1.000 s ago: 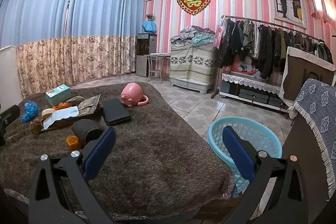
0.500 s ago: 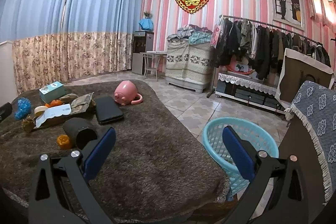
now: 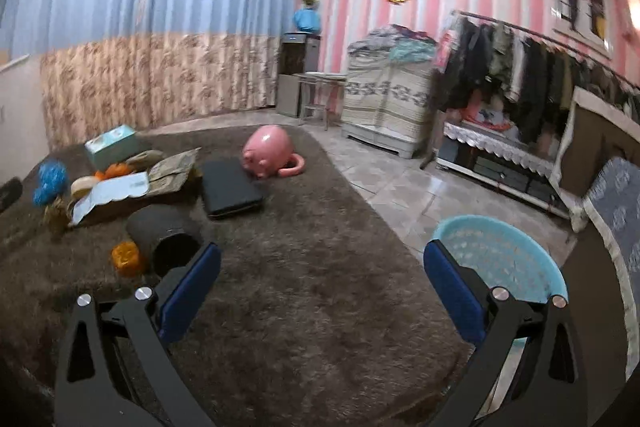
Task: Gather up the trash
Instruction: 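Grasp the orange peel with the left gripper while the right grasps the black ribbed cylinder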
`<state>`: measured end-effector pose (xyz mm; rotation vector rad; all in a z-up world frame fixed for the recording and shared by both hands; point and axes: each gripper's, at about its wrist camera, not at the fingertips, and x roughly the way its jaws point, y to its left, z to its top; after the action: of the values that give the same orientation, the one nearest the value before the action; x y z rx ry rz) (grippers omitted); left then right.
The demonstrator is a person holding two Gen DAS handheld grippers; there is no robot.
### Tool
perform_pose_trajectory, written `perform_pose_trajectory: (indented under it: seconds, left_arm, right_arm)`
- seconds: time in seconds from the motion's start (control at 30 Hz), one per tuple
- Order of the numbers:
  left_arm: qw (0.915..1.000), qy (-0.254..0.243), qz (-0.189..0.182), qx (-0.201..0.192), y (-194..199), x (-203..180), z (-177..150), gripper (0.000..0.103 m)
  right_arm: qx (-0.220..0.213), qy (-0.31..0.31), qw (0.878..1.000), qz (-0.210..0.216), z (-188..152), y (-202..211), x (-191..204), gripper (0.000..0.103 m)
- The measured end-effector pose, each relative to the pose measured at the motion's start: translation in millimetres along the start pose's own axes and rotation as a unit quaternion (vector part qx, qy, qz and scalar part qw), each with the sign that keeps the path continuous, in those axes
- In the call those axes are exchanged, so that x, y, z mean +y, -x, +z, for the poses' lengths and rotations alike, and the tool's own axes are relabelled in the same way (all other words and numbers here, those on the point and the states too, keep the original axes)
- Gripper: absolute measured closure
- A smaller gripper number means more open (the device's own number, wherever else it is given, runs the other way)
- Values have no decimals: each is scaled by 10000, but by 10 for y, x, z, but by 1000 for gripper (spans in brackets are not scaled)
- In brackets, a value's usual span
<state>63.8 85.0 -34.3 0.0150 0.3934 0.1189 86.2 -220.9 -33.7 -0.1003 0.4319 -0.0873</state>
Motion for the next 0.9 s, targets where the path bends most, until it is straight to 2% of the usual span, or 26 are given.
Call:
perform_pose_trajectory:
  seconds: [0.13, 0.33, 0.57, 0.77, 0.83, 0.87, 0.9]
  left_arm:
    - [9998, 120, 148, 110, -141, 190, -43, 5]
    - [9987, 206, 376, 289, -295, 432, -104, 5]
    - [9973, 458, 284, 491, -424, 635, -171, 5]
    - [9967, 532, 236, 561, -464, 638, -202, 5]
    - [9967, 509, 184, 601, -474, 602, -213, 5]
    - [9968, 480, 161, 612, -477, 577, -217, 5]
    - [9970, 450, 136, 623, -481, 546, -219, 5]
  right_arm:
    - [16, 120, 9998, 167, 6, -104, 191, 4]
    - [233, 387, 9945, 941, 44, -344, 556, 4]
    - [738, 425, 9847, 1518, 16, -735, 831, 4]
    - [965, 585, 9787, 1718, 3, -982, 1011, 4]
    - [964, 608, 9773, 1784, -6, -990, 1043, 10]
    - [955, 627, 9765, 1828, -10, -986, 1048, 20]
    - [966, 654, 9742, 1933, -14, -982, 1058, 25]
